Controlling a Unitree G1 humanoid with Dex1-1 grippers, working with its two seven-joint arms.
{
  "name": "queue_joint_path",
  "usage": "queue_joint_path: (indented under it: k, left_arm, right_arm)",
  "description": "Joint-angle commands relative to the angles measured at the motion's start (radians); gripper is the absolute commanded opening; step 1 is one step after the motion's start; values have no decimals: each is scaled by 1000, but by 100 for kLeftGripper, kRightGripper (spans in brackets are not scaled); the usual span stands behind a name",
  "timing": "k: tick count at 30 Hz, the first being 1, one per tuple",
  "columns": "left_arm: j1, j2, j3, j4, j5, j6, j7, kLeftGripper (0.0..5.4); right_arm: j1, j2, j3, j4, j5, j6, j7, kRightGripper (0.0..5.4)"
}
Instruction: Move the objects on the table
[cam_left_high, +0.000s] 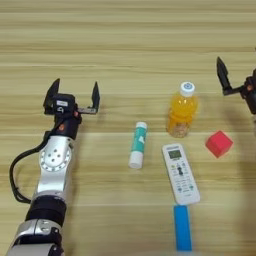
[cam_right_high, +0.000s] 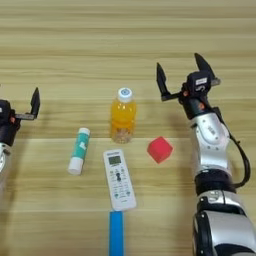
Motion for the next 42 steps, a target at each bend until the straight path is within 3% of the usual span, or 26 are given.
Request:
queue_joint_path:
  k: [1,9,12,22,32,42]
  left_arm:
    - [10,10,-2,-14,-4,-3,-16,540]
    - [45,17,-14,-82,-42,51,-84,540]
    - [78,20,-42,-152,-73,128,-146,540]
    - [139,63,-114,-370,-93,415,-264,540]
    - [179,117,-160,-573,-200,762,-401,540]
    - [177,172,-185,-639,-251,958,-487,540]
  right_arm:
    - [-22,16,-9,40,15,-17,-8,538]
    - [-29,27,-7,59,24,-1,-25,538]
    - [-26,30,-2,47,22,5,-32,538]
    - [-5,40,20,-9,-4,26,-70,538]
    - [14,55,43,-67,-26,49,-103,538]
    - [27,64,58,-106,-36,68,-125,538]
